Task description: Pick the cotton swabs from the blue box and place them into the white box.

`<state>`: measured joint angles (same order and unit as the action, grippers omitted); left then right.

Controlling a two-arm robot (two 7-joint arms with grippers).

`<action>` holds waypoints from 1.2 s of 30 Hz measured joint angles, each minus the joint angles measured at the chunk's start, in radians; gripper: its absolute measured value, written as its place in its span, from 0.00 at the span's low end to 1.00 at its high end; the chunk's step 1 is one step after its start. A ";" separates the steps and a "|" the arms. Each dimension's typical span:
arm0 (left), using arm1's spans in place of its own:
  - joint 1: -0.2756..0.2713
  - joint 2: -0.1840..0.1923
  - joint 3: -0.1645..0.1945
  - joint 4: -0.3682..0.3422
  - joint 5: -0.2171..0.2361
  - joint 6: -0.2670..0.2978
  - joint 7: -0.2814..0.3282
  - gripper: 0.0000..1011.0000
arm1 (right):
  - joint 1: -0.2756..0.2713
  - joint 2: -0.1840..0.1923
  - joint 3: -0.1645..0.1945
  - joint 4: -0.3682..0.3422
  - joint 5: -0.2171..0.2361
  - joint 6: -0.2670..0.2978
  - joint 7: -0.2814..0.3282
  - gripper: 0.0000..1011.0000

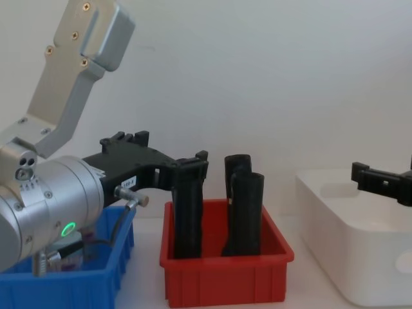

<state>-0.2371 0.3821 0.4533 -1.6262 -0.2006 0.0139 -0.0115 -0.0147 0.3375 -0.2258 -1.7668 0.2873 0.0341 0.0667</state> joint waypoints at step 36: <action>-0.109 -0.002 -0.100 0.177 -0.149 0.125 -0.076 0.99 | 0.000 0.000 0.000 0.000 0.000 0.000 0.000 0.99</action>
<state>-0.3464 0.3802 0.3537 -1.4489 -0.3495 0.1392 -0.0879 -0.0146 0.3374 -0.2259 -1.7668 0.2873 0.0340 0.0668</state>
